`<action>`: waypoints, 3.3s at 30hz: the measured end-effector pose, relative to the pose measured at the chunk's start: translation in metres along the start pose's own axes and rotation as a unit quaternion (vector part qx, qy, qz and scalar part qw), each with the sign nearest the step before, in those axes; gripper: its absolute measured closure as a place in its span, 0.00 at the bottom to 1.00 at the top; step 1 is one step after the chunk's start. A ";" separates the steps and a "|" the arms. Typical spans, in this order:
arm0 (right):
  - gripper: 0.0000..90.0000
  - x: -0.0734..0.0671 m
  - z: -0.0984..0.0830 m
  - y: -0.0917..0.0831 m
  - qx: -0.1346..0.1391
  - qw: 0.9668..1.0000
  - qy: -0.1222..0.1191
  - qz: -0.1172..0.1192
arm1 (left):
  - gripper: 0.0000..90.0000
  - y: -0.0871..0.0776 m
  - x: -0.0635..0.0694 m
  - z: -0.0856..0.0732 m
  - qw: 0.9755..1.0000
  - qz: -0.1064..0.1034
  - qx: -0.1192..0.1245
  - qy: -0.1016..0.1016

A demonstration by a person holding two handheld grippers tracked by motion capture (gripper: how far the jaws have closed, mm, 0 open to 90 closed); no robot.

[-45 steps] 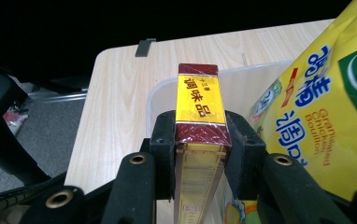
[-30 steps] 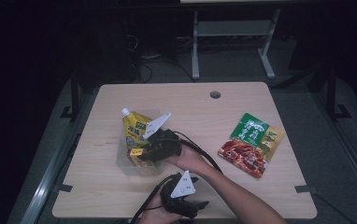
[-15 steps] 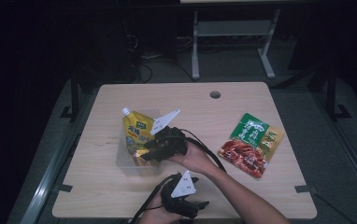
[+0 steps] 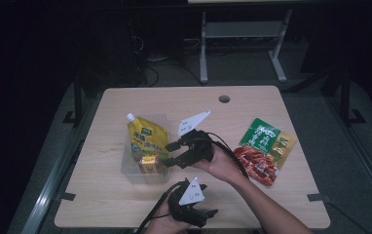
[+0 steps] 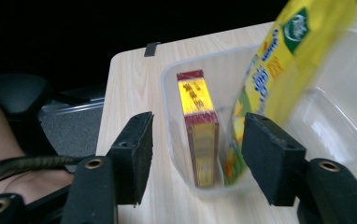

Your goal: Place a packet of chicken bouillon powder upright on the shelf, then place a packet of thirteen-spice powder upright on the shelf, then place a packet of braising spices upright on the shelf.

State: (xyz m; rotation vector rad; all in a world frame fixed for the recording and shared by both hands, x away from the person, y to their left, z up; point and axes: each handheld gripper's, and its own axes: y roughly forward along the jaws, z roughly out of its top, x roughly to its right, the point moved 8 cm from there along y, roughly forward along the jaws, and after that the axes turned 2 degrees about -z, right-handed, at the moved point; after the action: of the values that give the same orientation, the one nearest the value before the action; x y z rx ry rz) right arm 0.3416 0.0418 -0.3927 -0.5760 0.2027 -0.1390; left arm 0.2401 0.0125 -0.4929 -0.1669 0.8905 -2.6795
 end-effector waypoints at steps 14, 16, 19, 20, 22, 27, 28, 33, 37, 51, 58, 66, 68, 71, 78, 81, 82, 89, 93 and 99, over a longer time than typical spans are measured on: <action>0.40 0.025 -0.036 -0.072 0.014 0.997 0.058 -0.057 | 0.29 0.006 -0.009 0.009 1.000 -0.006 0.009 -0.019; 0.39 0.028 -0.041 -0.081 0.018 0.996 0.065 -0.066 | 0.30 0.007 -0.010 0.010 1.000 -0.005 0.009 -0.019; 0.38 0.033 -0.051 -0.094 0.016 0.994 0.077 -0.078 | 0.30 0.010 -0.011 0.012 1.000 -0.006 0.008 -0.022; 0.37 0.034 -0.053 -0.097 0.014 0.993 0.081 -0.080 | 0.30 0.010 -0.012 0.013 1.000 -0.009 0.007 -0.024; 0.37 0.037 -0.059 -0.104 0.016 0.992 0.086 -0.088 | 0.30 0.012 -0.013 0.014 1.000 -0.006 0.007 -0.021; 0.36 0.041 -0.071 -0.118 0.007 0.990 0.093 -0.105 | 0.30 0.011 -0.017 0.016 1.000 -0.001 0.009 -0.018; 0.36 0.042 -0.073 -0.120 0.004 0.990 0.094 -0.109 | 0.30 0.011 -0.018 0.016 1.000 0.000 0.008 -0.017; 0.36 0.046 -0.087 -0.133 -0.014 0.986 0.096 -0.135 | 0.28 0.007 -0.021 0.019 1.000 0.012 0.016 -0.022; 0.36 0.049 -0.095 -0.143 -0.007 0.984 0.109 -0.144 | 0.28 0.004 -0.023 0.020 0.999 0.016 0.019 -0.023; 0.33 0.052 -0.133 -0.166 -0.006 0.974 0.147 -0.175 | 0.32 0.006 -0.029 0.027 1.000 0.011 0.010 -0.023; 0.33 0.057 -0.150 -0.176 -0.008 0.968 0.166 -0.189 | 0.33 0.016 -0.033 0.035 1.000 0.004 0.008 -0.024; 0.31 0.068 -0.167 -0.193 -0.006 0.955 0.211 -0.209 | 0.36 0.030 -0.038 0.050 1.000 -0.007 0.004 -0.023; 0.31 0.071 -0.173 -0.197 -0.005 0.950 0.227 -0.214 | 0.38 0.035 -0.040 0.053 1.000 -0.008 0.005 -0.022; 0.30 0.075 -0.181 -0.200 -0.009 0.944 0.239 -0.225 | 0.41 0.041 -0.041 0.058 1.000 -0.011 -0.002 -0.016; 0.30 0.087 -0.198 -0.210 -0.012 0.929 0.271 -0.253 | 0.50 0.061 -0.048 0.072 1.000 -0.016 -0.008 -0.007; 0.31 0.093 -0.204 -0.213 -0.015 0.922 0.282 -0.265 | 0.54 0.069 -0.053 0.076 1.000 -0.015 -0.010 -0.007; 0.32 0.095 -0.207 -0.214 -0.017 0.921 0.284 -0.267 | 0.56 0.073 -0.054 0.078 1.000 -0.018 -0.009 -0.013; 0.31 0.105 -0.215 -0.214 -0.032 0.913 0.290 -0.283 | 0.74 0.094 -0.065 0.077 0.999 -0.028 -0.018 -0.033; 0.31 0.114 -0.218 -0.220 -0.037 0.907 0.300 -0.292 | 0.89 0.109 -0.068 0.079 0.998 -0.030 -0.025 -0.038; 0.31 0.123 -0.227 -0.225 -0.036 0.898 0.330 -0.289 | 0.99 0.125 -0.075 0.084 0.998 -0.022 -0.044 -0.033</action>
State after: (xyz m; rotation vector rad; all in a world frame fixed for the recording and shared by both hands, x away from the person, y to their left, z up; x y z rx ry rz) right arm 0.3931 -0.2870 -0.4730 -0.6338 0.6977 -0.9178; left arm 0.3600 -0.1050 -0.5015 -0.2974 0.9952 -2.6594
